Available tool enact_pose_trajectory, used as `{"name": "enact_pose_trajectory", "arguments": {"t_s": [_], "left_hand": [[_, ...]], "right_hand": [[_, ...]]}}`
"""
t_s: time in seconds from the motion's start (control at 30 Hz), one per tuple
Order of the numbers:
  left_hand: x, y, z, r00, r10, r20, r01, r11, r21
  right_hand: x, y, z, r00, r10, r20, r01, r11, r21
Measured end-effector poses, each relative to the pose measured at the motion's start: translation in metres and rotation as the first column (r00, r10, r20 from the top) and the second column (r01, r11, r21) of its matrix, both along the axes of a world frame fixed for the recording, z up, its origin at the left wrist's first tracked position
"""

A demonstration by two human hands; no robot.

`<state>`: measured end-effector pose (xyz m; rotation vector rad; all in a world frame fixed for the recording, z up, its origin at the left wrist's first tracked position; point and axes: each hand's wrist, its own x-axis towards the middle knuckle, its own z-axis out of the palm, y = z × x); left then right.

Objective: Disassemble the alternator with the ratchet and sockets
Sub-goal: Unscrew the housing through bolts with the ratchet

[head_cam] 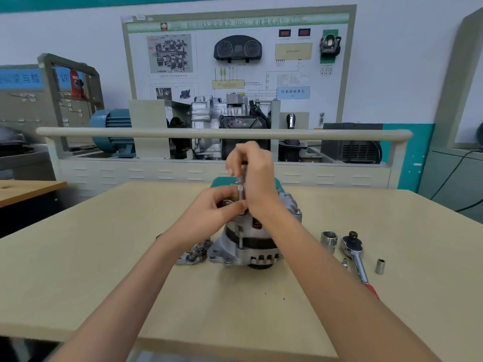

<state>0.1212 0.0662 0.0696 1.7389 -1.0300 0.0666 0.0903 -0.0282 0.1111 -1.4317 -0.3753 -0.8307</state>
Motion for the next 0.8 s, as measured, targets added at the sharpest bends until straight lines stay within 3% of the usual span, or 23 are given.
{"name": "enact_pose_trajectory", "arguments": {"t_s": [0.13,0.2,0.27,0.3,0.33,0.37,0.43,0.47,0.5,0.53,0.57,0.63,0.7,0.73,0.8], "left_hand": [[0.003,0.001,-0.003,1.000,-0.004,-0.010,0.004,1.000,-0.005],[0.001,0.001,-0.003,1.000,0.005,-0.012,-0.005,1.000,-0.007],[0.002,0.001,-0.004,1.000,0.012,-0.011,-0.012,1.000,-0.017],[0.003,0.001,-0.004,1.000,0.020,-0.002,-0.020,0.999,-0.027],[0.002,0.001,-0.004,0.999,0.037,0.017,-0.036,0.999,-0.040],[0.002,0.000,-0.002,0.998,0.057,0.039,-0.055,0.997,-0.053],[0.002,-0.001,-0.001,0.994,0.085,0.067,-0.080,0.994,-0.077],[0.002,-0.002,-0.001,0.994,0.082,0.068,-0.075,0.992,-0.097],[0.002,-0.002,-0.001,0.995,0.076,0.065,-0.069,0.991,-0.112],[0.003,-0.002,-0.001,0.995,0.075,0.062,-0.068,0.992,-0.110],[0.002,-0.001,-0.001,0.995,0.081,0.062,-0.075,0.993,-0.094],[0.004,0.000,-0.003,0.995,0.089,0.039,-0.086,0.994,-0.064],[0.004,0.000,-0.004,0.999,0.046,-0.028,-0.048,0.997,-0.053],[0.005,0.000,-0.004,0.999,0.020,-0.050,-0.023,0.999,-0.049],[0.005,0.000,-0.005,0.998,-0.003,-0.061,0.000,0.999,-0.049]], "right_hand": [[0.005,-0.012,0.008,0.945,0.325,-0.039,-0.306,0.918,0.253],[0.004,-0.010,0.008,0.941,0.336,-0.040,-0.313,0.910,0.272],[0.002,-0.001,0.001,0.992,0.124,-0.023,-0.120,0.983,0.136],[0.000,0.004,-0.004,0.997,-0.060,0.040,0.059,0.998,0.008],[-0.002,0.008,-0.011,0.949,-0.271,0.161,0.293,0.947,-0.134],[-0.003,0.012,-0.019,0.835,-0.464,0.295,0.538,0.800,-0.265],[-0.003,0.018,-0.032,0.492,-0.734,0.468,0.858,0.316,-0.405],[-0.004,0.021,-0.034,0.383,-0.787,0.484,0.888,0.170,-0.427],[-0.003,0.023,-0.033,0.347,-0.810,0.473,0.890,0.125,-0.439],[-0.003,0.025,-0.031,0.378,-0.814,0.442,0.879,0.164,-0.448],[-0.002,0.026,-0.027,0.461,-0.793,0.398,0.853,0.272,-0.446],[0.001,0.025,-0.015,0.713,-0.645,0.275,0.698,0.612,-0.372],[0.001,0.018,-0.003,0.937,-0.331,0.109,0.347,0.918,-0.192],[0.002,0.013,0.002,0.989,-0.143,0.030,0.145,0.988,-0.061],[0.005,-0.002,0.006,0.978,0.205,-0.039,-0.195,0.965,0.176]]}}
